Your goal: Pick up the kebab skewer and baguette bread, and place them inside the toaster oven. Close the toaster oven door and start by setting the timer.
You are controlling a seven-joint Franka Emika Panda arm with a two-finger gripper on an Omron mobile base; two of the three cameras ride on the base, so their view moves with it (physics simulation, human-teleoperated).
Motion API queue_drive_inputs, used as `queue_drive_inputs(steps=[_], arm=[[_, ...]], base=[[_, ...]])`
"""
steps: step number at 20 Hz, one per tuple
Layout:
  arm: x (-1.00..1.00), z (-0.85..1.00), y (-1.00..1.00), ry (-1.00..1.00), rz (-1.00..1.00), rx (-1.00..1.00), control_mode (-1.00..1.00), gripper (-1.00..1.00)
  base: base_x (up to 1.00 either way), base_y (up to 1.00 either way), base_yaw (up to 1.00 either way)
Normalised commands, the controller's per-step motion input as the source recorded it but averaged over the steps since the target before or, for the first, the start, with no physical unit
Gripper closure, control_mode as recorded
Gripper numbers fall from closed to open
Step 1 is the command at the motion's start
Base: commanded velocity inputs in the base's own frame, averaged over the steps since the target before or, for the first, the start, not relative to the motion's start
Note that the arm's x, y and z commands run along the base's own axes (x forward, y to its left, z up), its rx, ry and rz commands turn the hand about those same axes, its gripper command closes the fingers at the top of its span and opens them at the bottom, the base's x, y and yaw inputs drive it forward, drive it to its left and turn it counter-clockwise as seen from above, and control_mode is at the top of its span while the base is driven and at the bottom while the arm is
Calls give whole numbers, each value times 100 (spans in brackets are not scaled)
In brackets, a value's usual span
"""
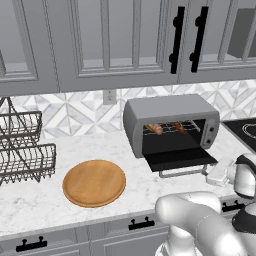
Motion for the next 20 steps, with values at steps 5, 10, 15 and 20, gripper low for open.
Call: queue_drive_inputs(steps=[5,10,15,20], arm=[[8,40,0,-13,0,0,-100,-100],[29,42,0,-13,0,0,-100,-100],[34,39,1,-12,0,0,-100,-100],[39,33,5,-9,0,0,-100,-100]], base=[[0,0,0],[0,0,0],[0,0,0],[0,0,0]])
